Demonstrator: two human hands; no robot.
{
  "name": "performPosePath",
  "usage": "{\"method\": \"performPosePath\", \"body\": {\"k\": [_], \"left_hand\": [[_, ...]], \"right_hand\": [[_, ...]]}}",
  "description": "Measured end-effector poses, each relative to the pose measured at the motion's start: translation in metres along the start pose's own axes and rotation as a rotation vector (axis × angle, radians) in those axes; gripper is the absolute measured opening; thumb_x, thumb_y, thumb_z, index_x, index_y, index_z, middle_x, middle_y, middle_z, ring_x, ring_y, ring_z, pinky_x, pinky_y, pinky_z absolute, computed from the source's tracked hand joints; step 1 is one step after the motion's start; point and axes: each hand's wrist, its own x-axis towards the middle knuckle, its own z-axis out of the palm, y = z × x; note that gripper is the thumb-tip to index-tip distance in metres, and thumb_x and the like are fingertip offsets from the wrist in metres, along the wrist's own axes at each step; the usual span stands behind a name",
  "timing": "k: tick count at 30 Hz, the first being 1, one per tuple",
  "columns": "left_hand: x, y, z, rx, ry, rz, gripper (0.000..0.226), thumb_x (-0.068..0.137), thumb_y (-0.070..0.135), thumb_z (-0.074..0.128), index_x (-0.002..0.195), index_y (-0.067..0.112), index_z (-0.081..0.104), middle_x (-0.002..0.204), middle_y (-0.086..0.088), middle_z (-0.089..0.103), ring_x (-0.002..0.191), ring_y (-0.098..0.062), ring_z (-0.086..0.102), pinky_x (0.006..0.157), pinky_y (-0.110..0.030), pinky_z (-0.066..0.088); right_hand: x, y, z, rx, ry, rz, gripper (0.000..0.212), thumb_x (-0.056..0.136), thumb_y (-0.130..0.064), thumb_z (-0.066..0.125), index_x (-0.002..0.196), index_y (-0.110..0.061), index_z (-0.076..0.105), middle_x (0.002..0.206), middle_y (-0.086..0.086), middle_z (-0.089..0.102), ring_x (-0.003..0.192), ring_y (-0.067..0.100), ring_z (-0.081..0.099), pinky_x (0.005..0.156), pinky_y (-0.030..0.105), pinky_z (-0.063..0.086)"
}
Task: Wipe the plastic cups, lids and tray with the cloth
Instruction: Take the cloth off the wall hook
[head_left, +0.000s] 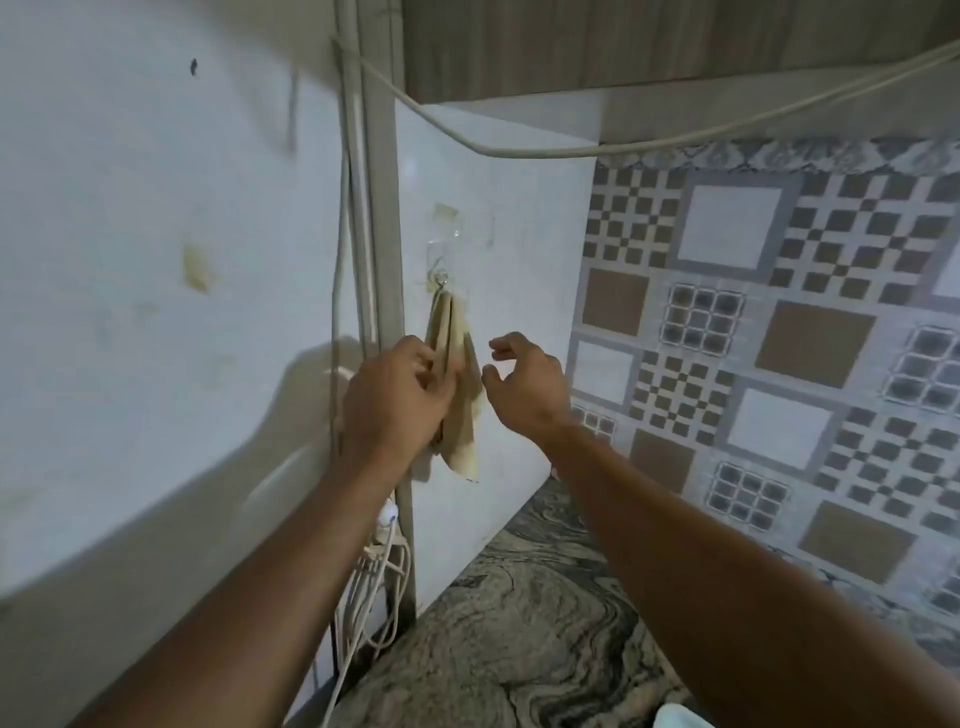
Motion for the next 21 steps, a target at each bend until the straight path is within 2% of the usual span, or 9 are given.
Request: {"method": "performPosePath", "body": {"k": [3, 4, 6, 8, 11, 16, 19, 21], "left_hand": [[0.010, -0.009, 0.012, 0.010, -0.018, -0.031, 0.017, 0.093, 0.040, 0.073, 0.101, 0.025, 0.074, 0.089, 0.008, 0.079, 0.085, -0.021, 0.075, 0.070, -0.031, 0.056], [0.011, -0.007, 0.013, 0.018, -0.024, -0.052, 0.015, 0.094, 0.037, 0.072, 0.101, 0.025, 0.075, 0.090, 0.007, 0.080, 0.086, -0.022, 0.075, 0.071, -0.031, 0.056], [0.016, -0.013, 0.017, -0.012, -0.019, -0.049, 0.012, 0.094, 0.033, 0.072, 0.101, 0.024, 0.077, 0.090, 0.005, 0.080, 0.086, -0.024, 0.076, 0.075, -0.034, 0.059], [0.017, -0.017, 0.018, -0.044, 0.014, -0.041, 0.010, 0.092, 0.029, 0.074, 0.098, 0.022, 0.078, 0.089, 0.005, 0.081, 0.084, -0.023, 0.077, 0.077, -0.039, 0.062], [0.018, -0.017, 0.016, -0.102, 0.084, -0.014, 0.003, 0.090, 0.023, 0.076, 0.092, 0.020, 0.077, 0.080, 0.008, 0.079, 0.075, -0.017, 0.075, 0.071, -0.040, 0.062], [0.021, 0.003, -0.001, -0.194, 0.170, 0.059, 0.007, 0.090, 0.024, 0.077, 0.088, 0.021, 0.071, 0.073, 0.013, 0.071, 0.067, -0.008, 0.068, 0.063, -0.036, 0.060], [0.027, 0.010, -0.008, -0.310, 0.199, 0.139, 0.008, 0.087, 0.023, 0.076, 0.086, 0.020, 0.069, 0.080, 0.010, 0.069, 0.072, -0.009, 0.069, 0.066, -0.035, 0.059], [0.027, 0.010, -0.011, -0.351, 0.187, 0.216, 0.010, 0.084, 0.019, 0.077, 0.086, 0.017, 0.067, 0.097, 0.002, 0.065, 0.090, -0.010, 0.068, 0.075, -0.025, 0.055]], "right_hand": [[0.019, -0.006, 0.013, 0.014, -0.024, 0.057, 0.044, 0.103, -0.034, 0.063, 0.144, -0.017, 0.058, 0.139, 0.001, 0.068, 0.121, 0.025, 0.067, 0.105, 0.040, 0.054], [0.022, -0.008, 0.015, 0.028, -0.035, 0.079, 0.042, 0.103, -0.038, 0.062, 0.139, -0.017, 0.062, 0.132, 0.002, 0.072, 0.119, 0.025, 0.068, 0.102, 0.039, 0.055], [0.032, -0.008, 0.023, 0.061, -0.043, 0.101, 0.028, 0.101, -0.040, 0.065, 0.116, -0.017, 0.073, 0.109, 0.001, 0.078, 0.105, 0.024, 0.072, 0.089, 0.032, 0.057], [0.037, -0.006, 0.024, 0.073, -0.026, 0.098, 0.010, 0.098, -0.030, 0.070, 0.096, -0.020, 0.073, 0.090, -0.001, 0.075, 0.090, 0.021, 0.071, 0.079, 0.027, 0.053], [0.040, -0.005, 0.020, 0.128, 0.030, 0.062, 0.003, 0.094, -0.019, 0.075, 0.092, -0.018, 0.074, 0.078, -0.008, 0.069, 0.078, 0.015, 0.068, 0.074, 0.028, 0.055], [0.037, -0.022, -0.007, 0.191, 0.147, -0.048, 0.007, 0.091, -0.023, 0.082, 0.089, -0.018, 0.077, 0.075, -0.018, 0.069, 0.071, -0.003, 0.066, 0.063, 0.005, 0.045], [0.031, -0.029, -0.028, 0.224, 0.182, -0.092, 0.013, 0.088, -0.026, 0.085, 0.086, -0.018, 0.075, 0.078, -0.013, 0.073, 0.073, 0.001, 0.068, 0.067, 0.015, 0.053], [0.019, -0.028, -0.040, 0.241, 0.156, -0.123, 0.018, 0.086, -0.029, 0.086, 0.084, -0.017, 0.073, 0.078, -0.010, 0.074, 0.072, 0.005, 0.067, 0.069, 0.023, 0.056]]}}
